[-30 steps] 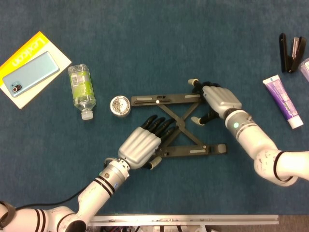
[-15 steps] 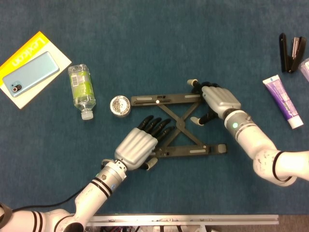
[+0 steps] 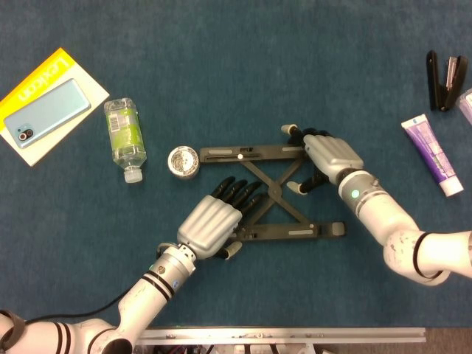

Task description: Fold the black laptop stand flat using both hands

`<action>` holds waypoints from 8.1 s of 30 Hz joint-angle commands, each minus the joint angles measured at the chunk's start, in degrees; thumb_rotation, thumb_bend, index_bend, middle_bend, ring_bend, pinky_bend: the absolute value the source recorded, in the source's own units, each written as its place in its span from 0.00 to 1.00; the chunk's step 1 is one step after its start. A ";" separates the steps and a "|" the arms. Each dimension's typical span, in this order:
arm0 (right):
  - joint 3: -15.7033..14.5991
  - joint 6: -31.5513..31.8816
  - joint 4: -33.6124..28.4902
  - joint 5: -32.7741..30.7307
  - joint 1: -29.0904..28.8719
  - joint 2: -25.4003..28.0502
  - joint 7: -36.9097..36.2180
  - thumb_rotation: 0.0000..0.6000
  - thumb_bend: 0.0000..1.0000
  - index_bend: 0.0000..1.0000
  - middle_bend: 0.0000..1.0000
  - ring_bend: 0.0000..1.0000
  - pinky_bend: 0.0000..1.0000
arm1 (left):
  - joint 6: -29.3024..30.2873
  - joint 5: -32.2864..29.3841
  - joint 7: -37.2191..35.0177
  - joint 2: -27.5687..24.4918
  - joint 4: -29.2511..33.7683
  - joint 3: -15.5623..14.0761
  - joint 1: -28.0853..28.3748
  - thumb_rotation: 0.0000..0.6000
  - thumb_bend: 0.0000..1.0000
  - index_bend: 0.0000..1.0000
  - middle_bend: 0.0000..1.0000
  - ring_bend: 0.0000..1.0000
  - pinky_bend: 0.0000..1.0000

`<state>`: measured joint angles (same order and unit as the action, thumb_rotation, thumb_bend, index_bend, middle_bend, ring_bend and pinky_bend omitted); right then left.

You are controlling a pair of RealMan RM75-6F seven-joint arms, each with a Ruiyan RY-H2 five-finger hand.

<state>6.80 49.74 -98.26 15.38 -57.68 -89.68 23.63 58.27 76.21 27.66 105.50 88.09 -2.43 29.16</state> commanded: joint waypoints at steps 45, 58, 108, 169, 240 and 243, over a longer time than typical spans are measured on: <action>-1.23 -1.36 -6.46 2.97 1.44 2.45 -4.91 0.94 0.24 0.00 0.22 0.00 0.03 | -0.41 -1.81 -0.17 2.72 -3.79 3.78 1.81 1.00 0.32 0.00 0.00 0.00 0.00; -1.41 -0.40 -6.66 2.71 1.46 2.65 -5.54 0.94 0.24 0.00 0.22 0.00 0.03 | -1.18 -3.45 0.45 3.35 -4.72 4.43 2.61 1.00 0.32 0.00 0.00 0.00 0.00; -1.79 -2.38 -10.53 3.22 2.06 4.52 -9.25 0.85 0.24 0.00 0.22 0.00 0.03 | 0.50 -4.12 2.44 5.78 -6.72 5.47 3.46 1.00 0.32 0.00 0.00 0.00 0.00; 2.34 -6.52 -17.77 23.22 11.49 22.64 -25.47 0.80 0.25 0.00 0.20 0.00 0.03 | 10.48 -34.36 43.28 -9.58 20.87 1.78 17.01 1.00 0.31 0.00 0.00 0.00 0.00; 2.54 -8.68 -15.94 30.56 15.42 25.27 -33.20 0.80 0.26 0.00 0.20 0.00 0.03 | 11.41 -48.17 41.94 -2.31 17.13 3.14 28.78 1.00 0.31 0.00 0.03 0.00 0.00; 2.59 -8.73 -15.91 30.61 15.45 25.28 -33.33 0.80 0.26 0.00 0.20 0.00 0.03 | 11.30 -48.32 41.77 -2.23 16.95 3.13 29.03 1.00 0.31 0.00 0.05 0.00 0.00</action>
<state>9.38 41.03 -114.17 45.99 -42.23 -64.40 -9.70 69.60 27.96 69.41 103.24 105.09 0.70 58.13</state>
